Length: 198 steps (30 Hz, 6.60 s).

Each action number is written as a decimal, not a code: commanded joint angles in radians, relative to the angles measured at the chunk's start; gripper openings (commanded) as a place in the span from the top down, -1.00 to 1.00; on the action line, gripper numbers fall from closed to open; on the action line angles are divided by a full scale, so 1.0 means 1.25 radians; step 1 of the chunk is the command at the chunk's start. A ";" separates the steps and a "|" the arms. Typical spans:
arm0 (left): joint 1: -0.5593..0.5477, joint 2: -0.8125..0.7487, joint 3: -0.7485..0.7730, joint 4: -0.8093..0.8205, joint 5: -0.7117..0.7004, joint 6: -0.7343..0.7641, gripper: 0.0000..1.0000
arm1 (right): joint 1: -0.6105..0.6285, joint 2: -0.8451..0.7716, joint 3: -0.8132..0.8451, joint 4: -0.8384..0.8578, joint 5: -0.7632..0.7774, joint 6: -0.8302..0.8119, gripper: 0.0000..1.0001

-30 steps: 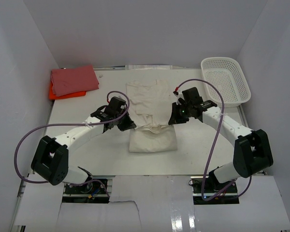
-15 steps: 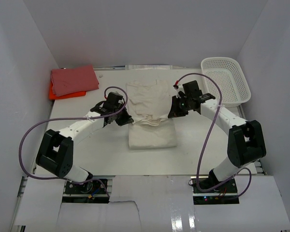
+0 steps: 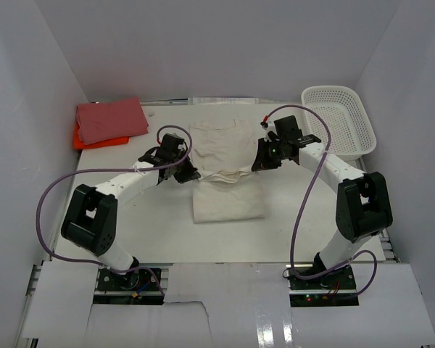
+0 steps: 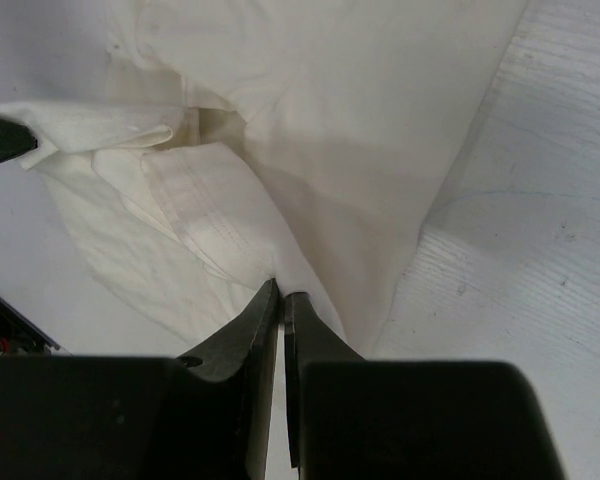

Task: Fold and stack the t-shirts
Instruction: Fold the folded rectangular tshirt in 1/3 of the way, then grab one side of the 2/3 rectangular tshirt with both arms

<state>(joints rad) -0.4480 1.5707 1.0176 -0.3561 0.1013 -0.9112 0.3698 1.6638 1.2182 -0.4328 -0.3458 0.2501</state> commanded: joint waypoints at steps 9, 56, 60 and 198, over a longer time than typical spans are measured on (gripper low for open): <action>0.016 0.039 0.033 0.046 0.031 0.016 1.00 | -0.017 0.051 0.033 0.060 -0.015 -0.011 0.84; 0.011 -0.383 -0.445 0.130 0.182 0.036 -0.96 | 0.017 -0.328 -0.566 0.234 -0.136 0.141 -0.16; 0.011 -0.358 -0.470 0.140 0.182 -0.002 -0.96 | 0.018 -0.332 -0.586 0.241 -0.100 0.178 -0.16; -0.147 -0.188 -0.490 -0.045 -0.055 -0.136 1.00 | 0.018 -0.406 -0.658 0.260 -0.080 0.238 0.85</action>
<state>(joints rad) -0.6331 1.2869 0.4381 -0.1329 0.0715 -1.2098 0.3790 1.1725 0.4217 -0.0814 -0.4286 0.5446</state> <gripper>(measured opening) 0.160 0.088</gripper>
